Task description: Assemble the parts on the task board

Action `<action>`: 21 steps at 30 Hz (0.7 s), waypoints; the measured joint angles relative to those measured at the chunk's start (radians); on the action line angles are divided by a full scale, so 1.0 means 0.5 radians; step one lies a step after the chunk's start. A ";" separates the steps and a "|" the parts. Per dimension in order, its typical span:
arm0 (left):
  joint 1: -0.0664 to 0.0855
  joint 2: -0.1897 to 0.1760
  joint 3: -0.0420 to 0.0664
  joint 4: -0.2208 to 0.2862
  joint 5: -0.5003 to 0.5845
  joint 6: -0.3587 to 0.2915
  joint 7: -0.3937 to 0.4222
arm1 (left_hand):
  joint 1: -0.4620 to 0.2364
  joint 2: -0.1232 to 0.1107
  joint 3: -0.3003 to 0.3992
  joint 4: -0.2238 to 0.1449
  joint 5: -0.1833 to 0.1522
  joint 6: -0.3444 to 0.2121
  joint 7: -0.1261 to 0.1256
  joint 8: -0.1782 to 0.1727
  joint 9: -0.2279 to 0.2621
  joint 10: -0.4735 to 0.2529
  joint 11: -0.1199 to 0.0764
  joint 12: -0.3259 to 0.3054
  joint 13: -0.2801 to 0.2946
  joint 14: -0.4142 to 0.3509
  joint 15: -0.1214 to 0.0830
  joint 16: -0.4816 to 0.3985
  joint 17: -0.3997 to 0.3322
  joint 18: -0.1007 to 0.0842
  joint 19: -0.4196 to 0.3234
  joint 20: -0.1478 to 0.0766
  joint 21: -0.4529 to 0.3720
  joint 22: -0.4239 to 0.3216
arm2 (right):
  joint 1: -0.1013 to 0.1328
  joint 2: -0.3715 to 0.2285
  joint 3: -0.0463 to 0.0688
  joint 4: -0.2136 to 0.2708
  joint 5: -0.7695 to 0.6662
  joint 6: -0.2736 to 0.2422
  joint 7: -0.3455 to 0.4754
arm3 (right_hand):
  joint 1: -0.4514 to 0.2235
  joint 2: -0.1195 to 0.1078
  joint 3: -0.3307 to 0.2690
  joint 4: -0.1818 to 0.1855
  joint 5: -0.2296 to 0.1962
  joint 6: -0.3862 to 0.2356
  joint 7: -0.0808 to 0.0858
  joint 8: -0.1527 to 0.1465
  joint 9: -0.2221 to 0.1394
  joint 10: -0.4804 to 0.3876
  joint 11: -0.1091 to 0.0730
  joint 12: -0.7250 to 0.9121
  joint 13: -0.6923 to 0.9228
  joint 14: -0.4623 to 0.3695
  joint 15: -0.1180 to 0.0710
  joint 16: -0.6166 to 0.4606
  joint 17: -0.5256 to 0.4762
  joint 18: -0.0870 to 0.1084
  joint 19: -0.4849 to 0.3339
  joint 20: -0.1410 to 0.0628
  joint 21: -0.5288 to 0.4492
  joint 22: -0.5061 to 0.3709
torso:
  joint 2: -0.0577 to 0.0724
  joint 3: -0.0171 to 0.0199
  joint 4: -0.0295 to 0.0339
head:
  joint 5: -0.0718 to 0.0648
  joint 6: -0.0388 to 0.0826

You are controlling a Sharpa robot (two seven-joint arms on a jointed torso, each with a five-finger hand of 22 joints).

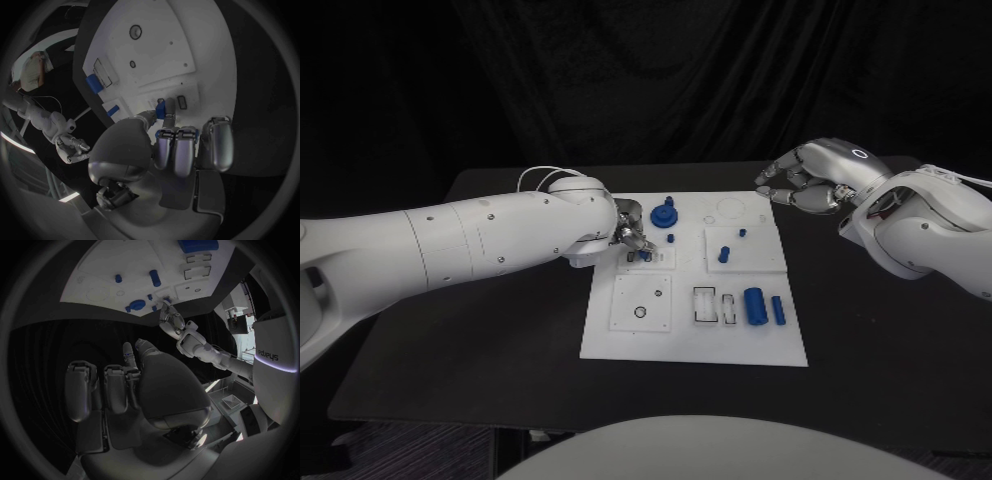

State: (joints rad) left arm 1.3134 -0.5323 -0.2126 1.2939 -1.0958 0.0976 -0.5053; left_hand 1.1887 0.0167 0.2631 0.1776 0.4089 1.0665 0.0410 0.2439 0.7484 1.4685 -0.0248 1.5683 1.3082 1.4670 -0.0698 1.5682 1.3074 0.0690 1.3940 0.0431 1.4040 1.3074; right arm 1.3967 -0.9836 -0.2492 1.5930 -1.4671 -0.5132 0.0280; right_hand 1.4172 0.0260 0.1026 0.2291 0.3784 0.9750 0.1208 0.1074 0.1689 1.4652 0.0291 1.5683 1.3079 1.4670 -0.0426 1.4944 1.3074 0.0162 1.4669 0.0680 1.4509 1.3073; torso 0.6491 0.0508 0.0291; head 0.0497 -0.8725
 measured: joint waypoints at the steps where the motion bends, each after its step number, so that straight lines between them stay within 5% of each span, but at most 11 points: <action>1: -0.003 -0.002 0.000 0.003 0.000 -0.006 -0.001 | 0.000 0.000 0.000 0.000 0.000 0.000 0.000 0.000 0.003 0.000 0.000 0.000 0.000 0.000 0.000 0.000 0.000 0.000 0.000 0.000 0.000 0.000 | 0.000 0.000 0.000 0.000 0.000 0.002 -0.001 | 0.009 0.001 0.007 0.002 0.002 0.000 0.000 0.000 0.000 0.000 0.000 0.000 0.000 0.000 0.000 -0.003 0.000 0.000 0.000 0.000 0.000 0.000 | 0.000 0.0000 0.000 | 0.000 0.000; 21: -0.037 -0.023 0.009 0.036 -0.001 -0.120 -0.012 | -0.027 -0.006 0.022 0.011 -0.008 0.000 0.001 0.004 0.006 0.000 0.000 0.000 0.000 0.000 0.000 0.000 0.000 0.000 0.000 0.000 0.000 0.000 | 0.000 -0.010 0.000 0.004 0.000 0.031 -0.030 | 0.011 0.003 0.013 -0.003 0.009 0.000 0.000 -0.008 -0.002 0.000 0.000 -0.010 0.004 0.000 0.000 -0.010 0.000 0.000 0.000 0.000 -0.016 0.000 | 0.002 0.0036 -0.007 | 0.009 0.000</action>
State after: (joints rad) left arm 1.2946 -0.5441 -0.2079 1.3119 -1.0965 0.0377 -0.5114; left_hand 1.1754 0.0139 0.2740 0.1830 0.4052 1.0666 0.0418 0.2458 0.7515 1.4684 -0.0247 1.5683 1.3080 1.4669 -0.0697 1.5682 1.3074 0.0689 1.3940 0.0431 1.4040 1.3074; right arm 1.3966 -0.9888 -0.2492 1.5952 -1.4671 -0.4975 0.0130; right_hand 1.4227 0.0277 0.1092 0.2275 0.3829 0.9750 0.1208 0.1034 0.1681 1.4651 0.0290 1.5635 1.3099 1.4669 -0.0426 1.4894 1.3074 0.0162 1.4669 0.0680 1.4430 1.3073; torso 0.6502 0.0526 0.0255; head 0.0543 -0.8725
